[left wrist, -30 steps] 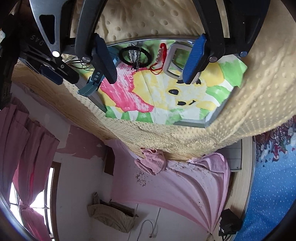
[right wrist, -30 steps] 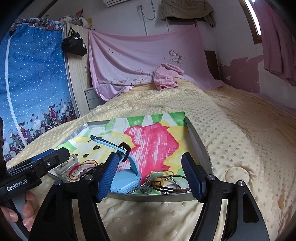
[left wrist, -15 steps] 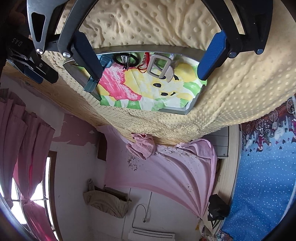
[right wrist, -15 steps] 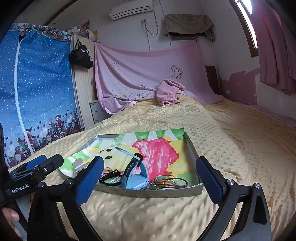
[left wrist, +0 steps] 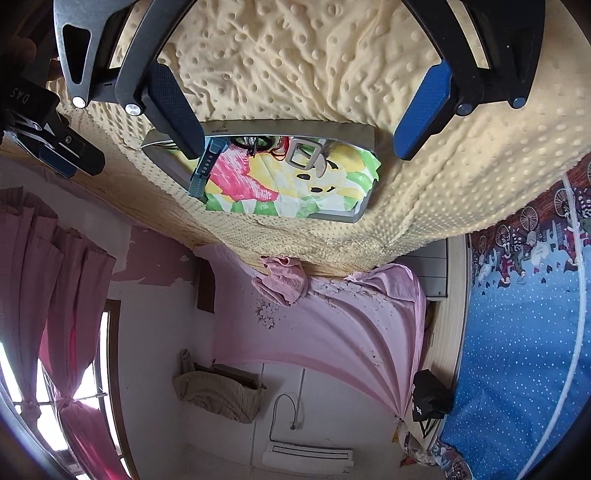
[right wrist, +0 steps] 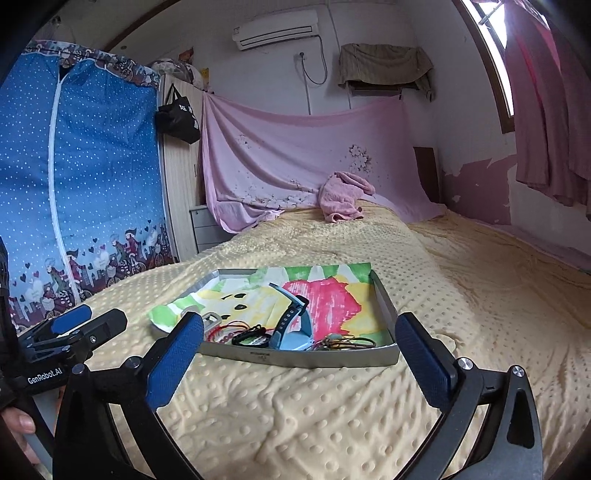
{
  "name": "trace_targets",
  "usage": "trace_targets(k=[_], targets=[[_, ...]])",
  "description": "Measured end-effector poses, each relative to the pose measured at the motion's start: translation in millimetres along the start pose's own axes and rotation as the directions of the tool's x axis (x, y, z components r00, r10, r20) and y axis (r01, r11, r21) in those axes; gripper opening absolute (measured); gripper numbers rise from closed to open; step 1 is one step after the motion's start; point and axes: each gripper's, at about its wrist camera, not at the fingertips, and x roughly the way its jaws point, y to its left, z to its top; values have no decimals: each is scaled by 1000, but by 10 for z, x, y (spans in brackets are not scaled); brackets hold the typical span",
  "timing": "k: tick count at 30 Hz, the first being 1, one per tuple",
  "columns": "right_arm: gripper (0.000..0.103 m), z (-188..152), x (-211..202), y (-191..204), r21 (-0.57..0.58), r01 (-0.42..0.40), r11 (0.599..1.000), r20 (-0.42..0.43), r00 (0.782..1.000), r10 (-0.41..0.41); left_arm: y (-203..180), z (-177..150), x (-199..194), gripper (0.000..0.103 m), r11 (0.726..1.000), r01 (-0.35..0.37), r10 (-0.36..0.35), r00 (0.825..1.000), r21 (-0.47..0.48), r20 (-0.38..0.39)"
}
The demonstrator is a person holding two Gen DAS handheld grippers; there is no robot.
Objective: Organize jewelry
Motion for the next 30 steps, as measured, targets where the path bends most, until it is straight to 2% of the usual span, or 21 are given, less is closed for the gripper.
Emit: trace_targets(k=[19, 30], targets=[[102, -277, -768, 317, -2, 15, 1000, 1, 1000, -15, 107, -227, -705, 103, 999, 26, -26, 1000, 24, -5], [102, -490, -1025, 386, -23, 50, 998, -50, 997, -51, 101, -472, -945, 103, 997, 38, -35, 998, 72, -44]])
